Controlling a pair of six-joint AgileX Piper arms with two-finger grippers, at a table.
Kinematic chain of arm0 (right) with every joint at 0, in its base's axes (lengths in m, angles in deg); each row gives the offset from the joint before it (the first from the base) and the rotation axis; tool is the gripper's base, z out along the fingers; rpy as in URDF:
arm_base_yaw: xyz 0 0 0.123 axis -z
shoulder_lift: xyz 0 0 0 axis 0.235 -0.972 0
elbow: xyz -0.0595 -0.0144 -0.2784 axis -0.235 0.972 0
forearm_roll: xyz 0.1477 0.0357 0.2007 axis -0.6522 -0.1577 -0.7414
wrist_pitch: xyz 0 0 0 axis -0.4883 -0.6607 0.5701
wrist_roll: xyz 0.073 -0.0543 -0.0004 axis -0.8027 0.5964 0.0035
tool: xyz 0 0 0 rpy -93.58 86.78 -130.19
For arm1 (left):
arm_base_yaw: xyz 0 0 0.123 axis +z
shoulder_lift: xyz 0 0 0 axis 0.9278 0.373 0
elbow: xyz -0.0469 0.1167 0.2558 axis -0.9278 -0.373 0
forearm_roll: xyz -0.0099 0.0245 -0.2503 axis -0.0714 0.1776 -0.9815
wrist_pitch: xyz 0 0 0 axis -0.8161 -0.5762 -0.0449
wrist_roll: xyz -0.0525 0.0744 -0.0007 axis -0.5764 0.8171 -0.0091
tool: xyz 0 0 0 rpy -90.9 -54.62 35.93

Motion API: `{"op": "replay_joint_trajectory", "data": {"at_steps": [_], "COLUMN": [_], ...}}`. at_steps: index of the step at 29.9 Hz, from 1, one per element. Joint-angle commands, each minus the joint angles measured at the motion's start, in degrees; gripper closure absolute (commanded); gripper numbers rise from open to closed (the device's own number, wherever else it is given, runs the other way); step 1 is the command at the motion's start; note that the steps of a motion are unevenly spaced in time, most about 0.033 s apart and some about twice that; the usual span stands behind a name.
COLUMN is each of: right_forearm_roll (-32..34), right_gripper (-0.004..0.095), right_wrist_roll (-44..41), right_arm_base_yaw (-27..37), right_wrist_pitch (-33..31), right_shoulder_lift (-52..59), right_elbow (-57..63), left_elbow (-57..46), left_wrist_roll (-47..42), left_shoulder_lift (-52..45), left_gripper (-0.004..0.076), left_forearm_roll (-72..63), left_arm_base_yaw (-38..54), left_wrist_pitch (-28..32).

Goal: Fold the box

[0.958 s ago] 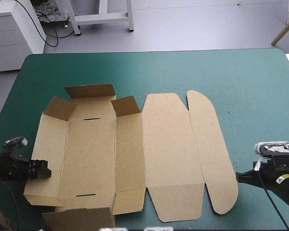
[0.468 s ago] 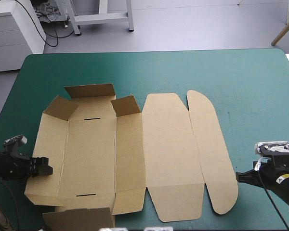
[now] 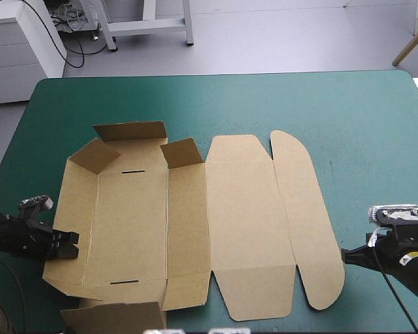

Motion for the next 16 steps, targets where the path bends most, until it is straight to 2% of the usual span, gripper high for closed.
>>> {"op": "replay_joint_trajectory", "data": {"at_steps": [1, 16], "right_forearm_roll": [-0.11, -0.11], "right_gripper": [0.0900, 0.0900], "right_wrist_roll": [0.34, 0.34], "right_arm_base_yaw": [0.23, 0.23], "right_wrist_pitch": [3.31, 3.07], "right_shoulder_lift": [-0.07, -0.07], "right_elbow": [-1.56, -1.56], "left_elbow": [1.09, 2.92], "left_wrist_roll": [-0.93, -0.78], "left_shoulder_lift": [-1.13, -1.24], "left_gripper": [0.0732, 0.0734], "left_forearm_roll": [-2.25, -2.38], "left_arm_base_yaw": [-0.42, -1.08], "left_wrist_pitch": [-5.86, -5.67]}}
